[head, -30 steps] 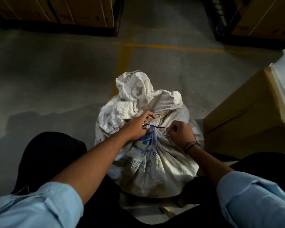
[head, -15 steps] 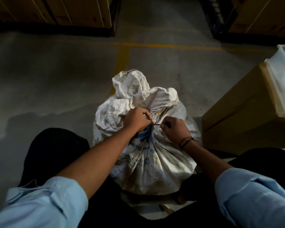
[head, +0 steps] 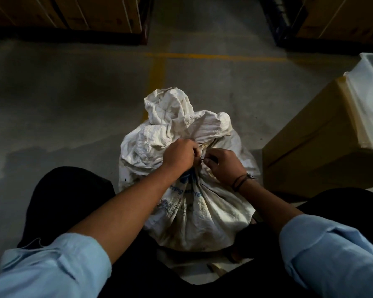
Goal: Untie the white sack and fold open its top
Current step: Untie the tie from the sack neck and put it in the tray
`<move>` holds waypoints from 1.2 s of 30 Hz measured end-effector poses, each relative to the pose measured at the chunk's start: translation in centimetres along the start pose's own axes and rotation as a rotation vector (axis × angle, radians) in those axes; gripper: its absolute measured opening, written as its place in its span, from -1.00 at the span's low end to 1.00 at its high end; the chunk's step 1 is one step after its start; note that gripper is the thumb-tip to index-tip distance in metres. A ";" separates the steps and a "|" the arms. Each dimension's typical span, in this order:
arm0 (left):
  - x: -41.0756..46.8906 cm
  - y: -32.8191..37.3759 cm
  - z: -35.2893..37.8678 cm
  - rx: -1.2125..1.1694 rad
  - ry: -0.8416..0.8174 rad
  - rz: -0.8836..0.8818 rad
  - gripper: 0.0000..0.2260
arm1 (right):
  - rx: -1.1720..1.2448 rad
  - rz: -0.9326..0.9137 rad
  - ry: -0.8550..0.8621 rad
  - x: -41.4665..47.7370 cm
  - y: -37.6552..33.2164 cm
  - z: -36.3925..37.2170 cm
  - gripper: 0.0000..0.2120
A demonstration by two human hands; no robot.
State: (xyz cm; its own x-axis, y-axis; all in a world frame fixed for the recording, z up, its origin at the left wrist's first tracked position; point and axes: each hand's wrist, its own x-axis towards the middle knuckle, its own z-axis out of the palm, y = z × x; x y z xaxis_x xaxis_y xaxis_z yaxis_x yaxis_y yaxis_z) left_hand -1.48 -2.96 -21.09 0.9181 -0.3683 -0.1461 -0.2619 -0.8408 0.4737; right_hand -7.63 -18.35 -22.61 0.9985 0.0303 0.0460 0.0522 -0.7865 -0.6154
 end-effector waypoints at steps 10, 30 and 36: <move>0.3 -1.1 0.2 -0.080 -0.040 0.056 -0.76 | 0.224 0.098 0.057 1.4 -0.9 0.3 -0.88; 1.5 -2.9 -0.5 -0.059 -0.176 0.090 -0.91 | 0.186 0.472 -0.059 2.8 -0.8 1.6 -0.83; 1.2 -2.7 -0.6 -0.074 -0.220 0.092 -0.85 | 0.235 0.509 -0.050 2.8 -0.5 1.8 -0.91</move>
State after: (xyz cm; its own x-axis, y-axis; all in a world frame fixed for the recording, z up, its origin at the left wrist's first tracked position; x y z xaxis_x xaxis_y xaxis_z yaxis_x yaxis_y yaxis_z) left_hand 0.57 -0.87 -22.02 0.8025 -0.5260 -0.2816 -0.3112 -0.7717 0.5547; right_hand -4.88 -16.79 -23.63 0.8979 -0.2839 -0.3365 -0.4400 -0.5510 -0.7091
